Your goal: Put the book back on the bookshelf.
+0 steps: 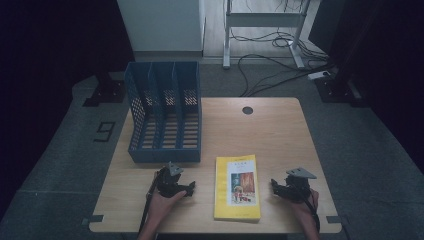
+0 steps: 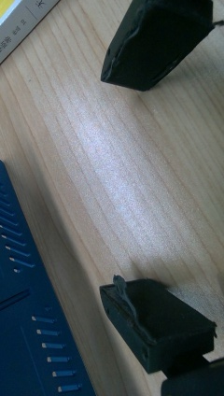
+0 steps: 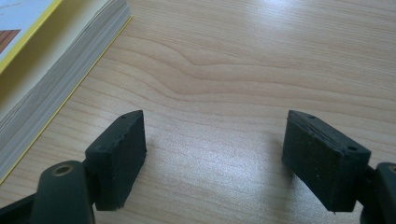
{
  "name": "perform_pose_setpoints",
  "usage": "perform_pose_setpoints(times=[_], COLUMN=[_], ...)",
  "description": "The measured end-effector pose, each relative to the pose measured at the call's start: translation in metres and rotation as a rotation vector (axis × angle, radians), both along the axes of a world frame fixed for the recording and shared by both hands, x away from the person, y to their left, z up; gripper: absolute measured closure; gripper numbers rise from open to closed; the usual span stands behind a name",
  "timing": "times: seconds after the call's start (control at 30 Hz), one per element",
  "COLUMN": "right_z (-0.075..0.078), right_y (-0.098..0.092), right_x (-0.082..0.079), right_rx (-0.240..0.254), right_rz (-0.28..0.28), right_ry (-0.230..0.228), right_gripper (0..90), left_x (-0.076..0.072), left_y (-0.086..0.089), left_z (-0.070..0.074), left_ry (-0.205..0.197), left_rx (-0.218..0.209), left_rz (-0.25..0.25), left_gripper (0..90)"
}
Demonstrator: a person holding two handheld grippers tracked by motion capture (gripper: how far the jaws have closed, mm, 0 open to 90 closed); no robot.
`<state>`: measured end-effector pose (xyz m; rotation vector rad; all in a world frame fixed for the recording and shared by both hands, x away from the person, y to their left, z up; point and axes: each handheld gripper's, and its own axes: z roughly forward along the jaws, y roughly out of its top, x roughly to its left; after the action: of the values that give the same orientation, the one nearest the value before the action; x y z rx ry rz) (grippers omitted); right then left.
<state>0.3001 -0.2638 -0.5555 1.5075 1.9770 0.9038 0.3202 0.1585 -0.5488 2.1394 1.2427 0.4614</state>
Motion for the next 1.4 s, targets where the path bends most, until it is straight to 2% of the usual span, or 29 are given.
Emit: perform_pose_setpoints(times=[0.2,0.33,0.67,0.7,0.77,0.9,1.1,1.4], right_z=[0.0,0.0,0.0001,0.0,0.0001,0.0002,0.0002,0.0011], right_y=[0.0003,0.0024,0.008,0.0078,0.0067,0.0034,0.0028,0.0055], right_x=[-0.0011,-0.0025,0.0003,0.0008,0.0024,0.0025,0.0002,-0.0014], right_rx=[-0.002,0.001,0.003,0.005,0.011,0.025,0.002,0.01], right_rz=[-0.021,-0.048,-0.061,-0.06,-0.06,-0.059,-0.053,-0.056], right_ry=[0.003,0.003,0.004,0.003,0.002,0.0,0.002,-0.001], right_gripper=[19.6,19.7,19.7,20.1,20.5,21.1,21.0,22.7], left_x=[-0.0002,-0.0011,-0.0014,-0.0044,-0.0058,-0.0049,-0.0043,-0.0009], left_y=[0.0,-0.002,-0.0004,0.0006,0.0018,0.0019,0.0016,0.0005], left_z=[0.0,0.0002,0.0003,0.0008,0.001,0.001,0.001,0.0008], left_ry=[-0.002,-0.009,-0.011,-0.021,-0.03,-0.028,-0.027,-0.023], left_rx=[0.0,-0.003,-0.006,-0.009,-0.015,-0.016,-0.013,-0.012], left_rz=[0.004,0.044,0.037,0.066,0.089,0.086,0.084,0.077], left_gripper=[2.6,4.9,6.5,8.9,14.6,14.2,13.9,11.8])
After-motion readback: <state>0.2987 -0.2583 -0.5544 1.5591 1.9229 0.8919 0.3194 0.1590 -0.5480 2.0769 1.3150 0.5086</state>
